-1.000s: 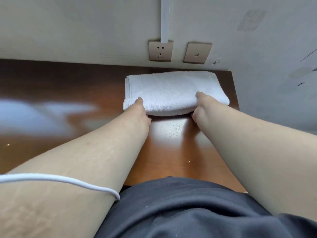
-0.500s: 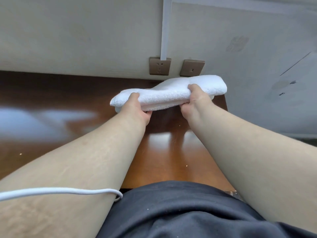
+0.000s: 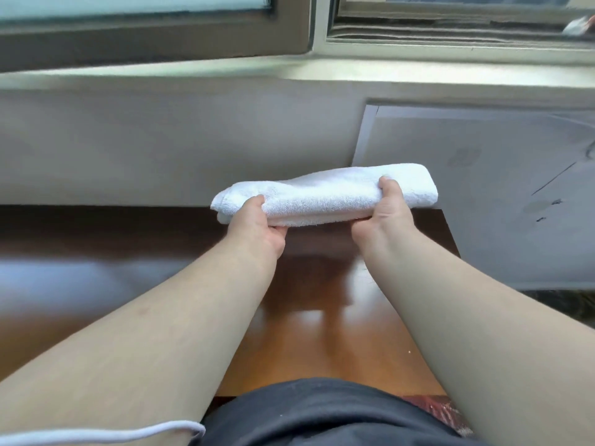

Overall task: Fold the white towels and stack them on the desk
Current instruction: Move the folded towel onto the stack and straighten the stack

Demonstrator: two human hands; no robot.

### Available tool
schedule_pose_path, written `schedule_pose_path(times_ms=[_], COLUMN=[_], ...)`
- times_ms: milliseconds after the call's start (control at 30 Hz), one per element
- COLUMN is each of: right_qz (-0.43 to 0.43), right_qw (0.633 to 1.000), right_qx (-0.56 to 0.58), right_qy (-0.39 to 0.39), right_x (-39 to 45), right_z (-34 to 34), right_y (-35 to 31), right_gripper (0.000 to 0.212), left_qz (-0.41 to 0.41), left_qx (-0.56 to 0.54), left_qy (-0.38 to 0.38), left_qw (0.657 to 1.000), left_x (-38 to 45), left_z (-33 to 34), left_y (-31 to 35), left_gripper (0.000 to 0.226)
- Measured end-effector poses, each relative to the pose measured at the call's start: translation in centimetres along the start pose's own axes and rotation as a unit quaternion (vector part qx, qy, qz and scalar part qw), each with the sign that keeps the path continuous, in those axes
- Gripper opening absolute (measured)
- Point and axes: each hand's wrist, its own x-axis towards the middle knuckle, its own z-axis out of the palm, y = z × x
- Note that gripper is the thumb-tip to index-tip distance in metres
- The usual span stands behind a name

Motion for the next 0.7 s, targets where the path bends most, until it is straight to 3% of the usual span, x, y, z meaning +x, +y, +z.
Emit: schedule_pose_path(times_ms=[167, 500, 700], right_qz=[0.014, 0.06, 0.094], right_qw=[1.0, 0.99, 0.975], right_qx=[0.007, 0.004, -0.067], right_qy=[-0.006, -0.128, -0.188], right_x=[-3.6, -10.9, -15.0], right_z=[3.8, 5.9, 5.4], right_y=[2.7, 2.8, 4.1], right_gripper=[0.021, 0.037, 0.02], left_qz=[0.031, 0.12, 0.168], left_qx=[0.007, -0.067, -0.136], left_qy=[0.0, 0.017, 0.065], left_qw=[0.999, 0.99, 0.974], left_x=[-1.5, -9.4, -14.8], left_z=[-1.6, -4.3, -8.1], left_y=[5.8, 10.1, 10.5], left_gripper=[0.015, 0.032, 0.03])
